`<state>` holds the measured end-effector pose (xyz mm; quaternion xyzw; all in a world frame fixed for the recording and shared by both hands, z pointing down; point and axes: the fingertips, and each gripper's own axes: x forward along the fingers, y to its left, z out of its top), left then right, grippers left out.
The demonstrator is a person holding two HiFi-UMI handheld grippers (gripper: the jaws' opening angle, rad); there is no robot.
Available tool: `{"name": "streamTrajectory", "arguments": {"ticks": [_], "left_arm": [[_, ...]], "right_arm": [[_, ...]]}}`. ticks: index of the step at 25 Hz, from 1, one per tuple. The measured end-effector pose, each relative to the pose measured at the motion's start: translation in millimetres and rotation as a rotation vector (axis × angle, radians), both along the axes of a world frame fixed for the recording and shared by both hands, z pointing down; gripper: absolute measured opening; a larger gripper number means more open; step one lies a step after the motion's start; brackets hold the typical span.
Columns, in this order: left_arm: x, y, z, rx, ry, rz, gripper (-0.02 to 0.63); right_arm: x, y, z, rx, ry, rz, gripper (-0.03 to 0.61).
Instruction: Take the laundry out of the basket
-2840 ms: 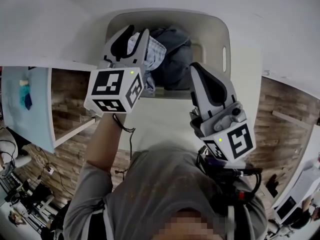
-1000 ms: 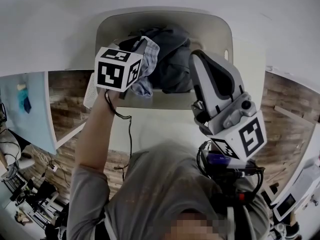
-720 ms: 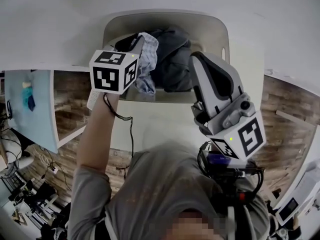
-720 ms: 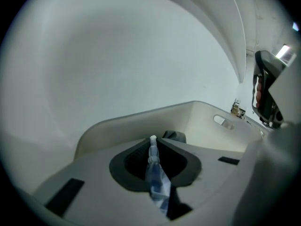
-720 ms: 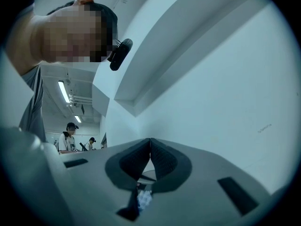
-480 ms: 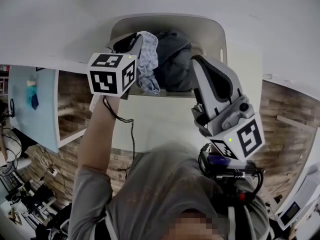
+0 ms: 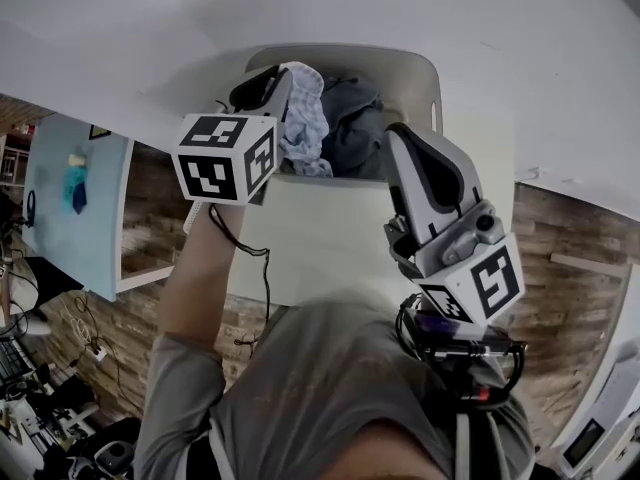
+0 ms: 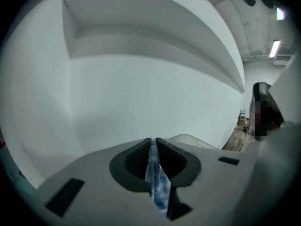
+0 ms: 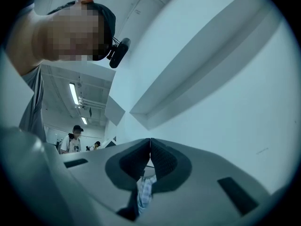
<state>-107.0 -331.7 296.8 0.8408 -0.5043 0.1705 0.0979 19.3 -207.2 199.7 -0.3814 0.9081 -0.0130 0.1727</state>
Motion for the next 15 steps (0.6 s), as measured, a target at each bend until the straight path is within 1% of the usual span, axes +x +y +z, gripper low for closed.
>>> {"name": "streamTrajectory", "arguments": {"ticks": [9, 15], "left_arm": [[-2.3, 36.0, -82.2, 0.157, 0.062, -0.020, 0.046], [-12.4, 57.6, -133.5, 0.253, 0.081, -0.037, 0.046]], "right_arm": [[-0.4, 39.0, -21.1, 0.056, -0.002, -0.030, 0.008], [-4.0, 53.0, -29.0, 0.080, -0.014, -0.055, 0.008]]}}
